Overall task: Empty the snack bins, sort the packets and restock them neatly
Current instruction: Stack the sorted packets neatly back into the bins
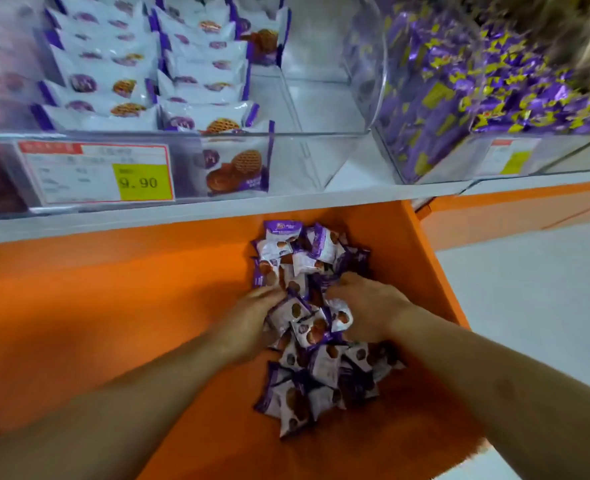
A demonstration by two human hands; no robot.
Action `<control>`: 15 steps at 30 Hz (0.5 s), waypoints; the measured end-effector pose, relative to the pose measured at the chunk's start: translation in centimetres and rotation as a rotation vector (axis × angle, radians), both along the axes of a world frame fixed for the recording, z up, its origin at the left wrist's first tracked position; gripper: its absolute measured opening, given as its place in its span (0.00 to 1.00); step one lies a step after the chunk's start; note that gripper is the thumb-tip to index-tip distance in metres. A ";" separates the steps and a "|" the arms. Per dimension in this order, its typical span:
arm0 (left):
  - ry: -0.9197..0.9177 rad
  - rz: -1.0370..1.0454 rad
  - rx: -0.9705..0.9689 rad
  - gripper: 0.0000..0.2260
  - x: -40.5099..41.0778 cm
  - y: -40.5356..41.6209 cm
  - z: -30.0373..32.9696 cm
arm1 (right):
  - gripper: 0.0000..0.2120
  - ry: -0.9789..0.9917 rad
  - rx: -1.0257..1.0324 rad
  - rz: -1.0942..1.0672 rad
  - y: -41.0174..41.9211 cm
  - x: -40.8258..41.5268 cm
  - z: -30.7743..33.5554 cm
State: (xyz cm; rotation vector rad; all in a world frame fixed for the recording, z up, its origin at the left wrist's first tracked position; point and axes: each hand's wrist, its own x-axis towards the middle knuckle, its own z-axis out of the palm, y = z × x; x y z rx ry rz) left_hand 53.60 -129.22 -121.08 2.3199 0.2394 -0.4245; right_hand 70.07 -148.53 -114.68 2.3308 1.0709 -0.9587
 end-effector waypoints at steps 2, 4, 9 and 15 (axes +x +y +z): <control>0.007 0.004 -0.029 0.34 1.0 -0.9 -1.1 | 0.42 -0.020 0.017 -0.001 0.0 -0.6 -0.6; 0.003 0.014 -0.033 0.31 1.4 -1.5 -1.5 | 0.35 -0.016 0.034 0.012 0.1 -1.0 -1.0; -0.051 0.089 0.050 0.18 1.0 -1.4 -0.6 | 0.22 0.013 0.159 -0.148 0.6 -0.6 0.2; 0.087 0.314 -0.115 0.24 -1.2 1.0 2.2 | 0.13 0.221 0.461 -0.493 1.9 -1.1 6.6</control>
